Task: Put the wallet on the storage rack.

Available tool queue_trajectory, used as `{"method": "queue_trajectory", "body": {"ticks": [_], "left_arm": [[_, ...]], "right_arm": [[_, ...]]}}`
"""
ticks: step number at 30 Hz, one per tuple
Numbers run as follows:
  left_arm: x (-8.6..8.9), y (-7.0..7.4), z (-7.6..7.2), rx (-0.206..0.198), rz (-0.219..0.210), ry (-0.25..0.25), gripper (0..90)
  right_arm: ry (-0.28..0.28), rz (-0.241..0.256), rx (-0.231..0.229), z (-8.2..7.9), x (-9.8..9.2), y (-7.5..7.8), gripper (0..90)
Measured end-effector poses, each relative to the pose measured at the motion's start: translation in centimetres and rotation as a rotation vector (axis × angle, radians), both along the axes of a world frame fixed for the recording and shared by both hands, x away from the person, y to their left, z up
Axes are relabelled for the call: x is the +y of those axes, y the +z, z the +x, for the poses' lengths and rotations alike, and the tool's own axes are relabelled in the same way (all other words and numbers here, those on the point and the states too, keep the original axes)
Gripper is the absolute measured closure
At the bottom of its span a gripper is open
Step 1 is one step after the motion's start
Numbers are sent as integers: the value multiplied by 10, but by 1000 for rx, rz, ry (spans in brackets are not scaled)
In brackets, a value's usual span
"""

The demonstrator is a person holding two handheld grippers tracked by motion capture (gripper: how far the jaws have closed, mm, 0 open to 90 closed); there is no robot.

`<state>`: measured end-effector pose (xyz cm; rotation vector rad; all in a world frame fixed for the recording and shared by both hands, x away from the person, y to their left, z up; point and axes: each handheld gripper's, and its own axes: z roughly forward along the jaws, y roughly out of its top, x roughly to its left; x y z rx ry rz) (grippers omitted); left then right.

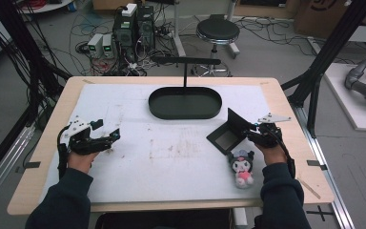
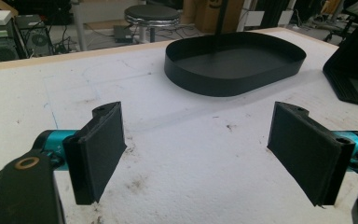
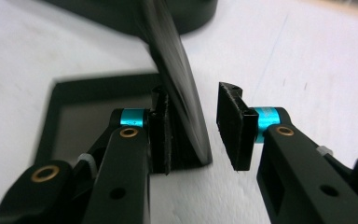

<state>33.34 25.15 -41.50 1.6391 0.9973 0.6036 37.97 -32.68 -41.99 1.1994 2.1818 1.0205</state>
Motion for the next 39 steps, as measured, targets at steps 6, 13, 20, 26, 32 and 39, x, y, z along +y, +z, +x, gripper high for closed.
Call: {"method": "queue_trajectory", "body": {"ticks": [6, 13, 20, 26, 32, 39], "left_arm": [[0, 0, 0, 0, 1, 1, 184], [0, 0, 0, -2, 1, 1, 185], [0, 0, 0, -2, 1, 1, 185], [0, 0, 0, -1, 0, 6, 185], [0, 0, 0, -2, 4, 4, 185], [2, 0, -1, -2, 2, 6, 185]], "right_arm": [[34, -58, 39, 5, 3, -10, 813], [-26, -5, -40, -5, -1, 4, 860], [-85, -4, -80, -11, -6, 15, 858], [-126, -67, -174, -19, -5, 33, 857], [-130, -185, -237, -27, 3, 56, 856], [-131, -412, -159, -19, 12, 32, 857]]}}
